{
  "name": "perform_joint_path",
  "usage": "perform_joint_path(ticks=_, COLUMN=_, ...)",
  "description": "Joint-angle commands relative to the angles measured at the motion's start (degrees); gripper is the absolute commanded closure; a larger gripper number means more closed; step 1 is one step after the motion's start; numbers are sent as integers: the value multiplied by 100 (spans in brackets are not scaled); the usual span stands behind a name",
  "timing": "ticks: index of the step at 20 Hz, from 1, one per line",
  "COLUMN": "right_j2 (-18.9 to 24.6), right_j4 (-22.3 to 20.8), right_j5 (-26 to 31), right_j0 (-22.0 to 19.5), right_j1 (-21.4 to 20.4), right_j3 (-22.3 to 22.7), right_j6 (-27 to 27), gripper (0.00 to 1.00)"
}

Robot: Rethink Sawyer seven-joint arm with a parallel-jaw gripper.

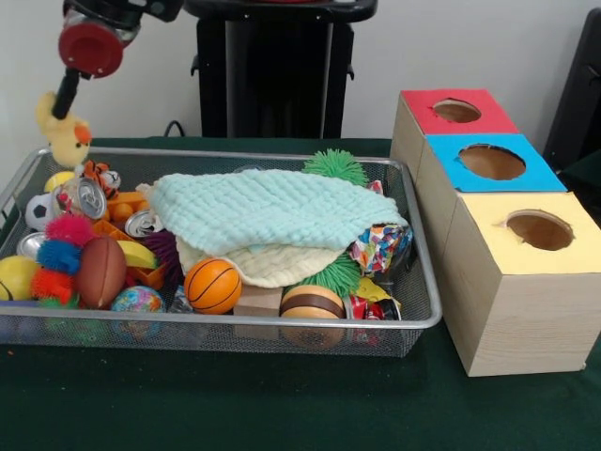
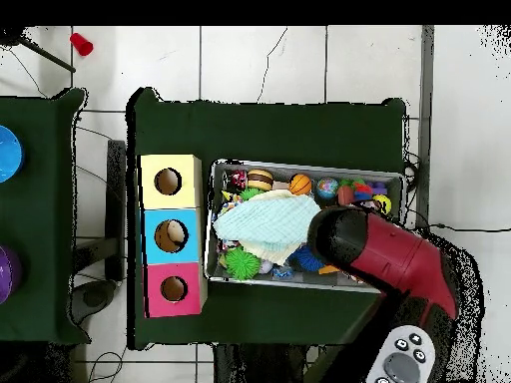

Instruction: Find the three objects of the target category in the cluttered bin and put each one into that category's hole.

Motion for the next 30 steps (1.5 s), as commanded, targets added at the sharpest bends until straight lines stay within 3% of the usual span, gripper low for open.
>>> perform_joint_path(ticks=1, right_j2=810, right_j4=95, right_j5=856, right_j0=230, right_j1=-129, right_j3=603, right_j6=187, gripper=100)
perform_joint_path(ticks=9, right_j2=679, right_j4=195, right_j5=1049, right_j0=525, right_j1=-124, right_j3=604, right_j6=461, gripper=100)
perform_joint_path(ticks=18, right_j2=627, right_j4=273, right_j5=1176, right_j0=577, right_j1=-118, right_j3=570, right_j6=505, gripper=100)
perform_joint_path(ticks=30, right_j2=893, right_j4=137, right_j5=51, right_j0=210, right_j1=401, right_j3=485, right_j6=335, gripper=100)
